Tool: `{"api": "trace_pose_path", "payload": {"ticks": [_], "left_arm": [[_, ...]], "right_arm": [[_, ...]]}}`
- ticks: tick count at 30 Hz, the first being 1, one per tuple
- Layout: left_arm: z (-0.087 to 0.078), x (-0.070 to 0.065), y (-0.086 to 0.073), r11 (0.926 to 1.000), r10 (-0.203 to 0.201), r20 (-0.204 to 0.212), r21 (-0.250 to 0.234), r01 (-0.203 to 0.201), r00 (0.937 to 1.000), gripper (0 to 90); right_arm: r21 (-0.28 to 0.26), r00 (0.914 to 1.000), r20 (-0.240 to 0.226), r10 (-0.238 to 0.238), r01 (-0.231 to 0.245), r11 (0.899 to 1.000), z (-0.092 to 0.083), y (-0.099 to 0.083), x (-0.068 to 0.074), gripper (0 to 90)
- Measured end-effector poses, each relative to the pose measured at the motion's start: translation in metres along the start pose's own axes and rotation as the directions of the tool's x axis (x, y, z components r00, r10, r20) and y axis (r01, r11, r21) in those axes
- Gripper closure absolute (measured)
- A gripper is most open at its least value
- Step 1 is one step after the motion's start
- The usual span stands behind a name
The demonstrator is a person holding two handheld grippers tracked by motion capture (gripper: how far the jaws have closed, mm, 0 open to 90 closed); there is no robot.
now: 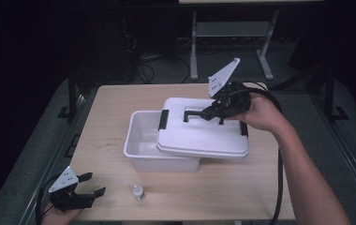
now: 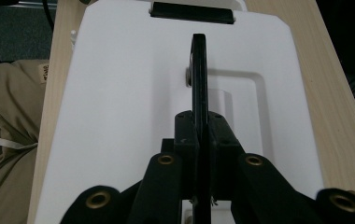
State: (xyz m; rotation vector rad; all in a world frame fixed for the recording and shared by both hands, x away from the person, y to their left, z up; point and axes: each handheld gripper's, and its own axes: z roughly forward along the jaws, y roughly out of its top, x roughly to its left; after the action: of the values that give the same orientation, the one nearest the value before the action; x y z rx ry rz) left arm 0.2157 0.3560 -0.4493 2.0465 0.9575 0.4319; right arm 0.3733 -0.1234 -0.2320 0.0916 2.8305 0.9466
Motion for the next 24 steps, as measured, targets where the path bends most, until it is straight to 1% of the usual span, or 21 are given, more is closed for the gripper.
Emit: {"api": "trace_pose_path", "payload": {"ticks": [3, 8, 12, 24], "left_arm": [[0.000, 0.000, 0.000, 1.0000, -0.002, -0.004, -0.001, 0.002, 1.0000, 20.2], [0.000, 0.000, 0.000, 1.0000, -0.002, -0.003, 0.006, 0.002, 1.0000, 20.3], [0.000, 0.000, 0.000, 1.0000, -0.002, -0.005, -0.001, 0.002, 1.0000, 20.3], [0.000, 0.000, 0.000, 1.0000, -0.001, -0.007, 0.003, 0.001, 1.0000, 20.3]], "right_arm": [[0.003, 0.9999, 0.003, 0.013, -0.013, 1.000, -0.002, -0.004, 0.001, 83.9], [0.003, 0.9999, 0.004, 0.012, -0.012, 1.000, -0.006, -0.009, 0.001, 83.9], [0.006, 0.9998, 0.010, 0.015, -0.015, 1.000, -0.009, -0.013, 0.001, 84.0], [0.009, 0.9984, 0.026, 0.050, -0.051, 0.999, -0.023, -0.028, 0.004, 83.9]]}}
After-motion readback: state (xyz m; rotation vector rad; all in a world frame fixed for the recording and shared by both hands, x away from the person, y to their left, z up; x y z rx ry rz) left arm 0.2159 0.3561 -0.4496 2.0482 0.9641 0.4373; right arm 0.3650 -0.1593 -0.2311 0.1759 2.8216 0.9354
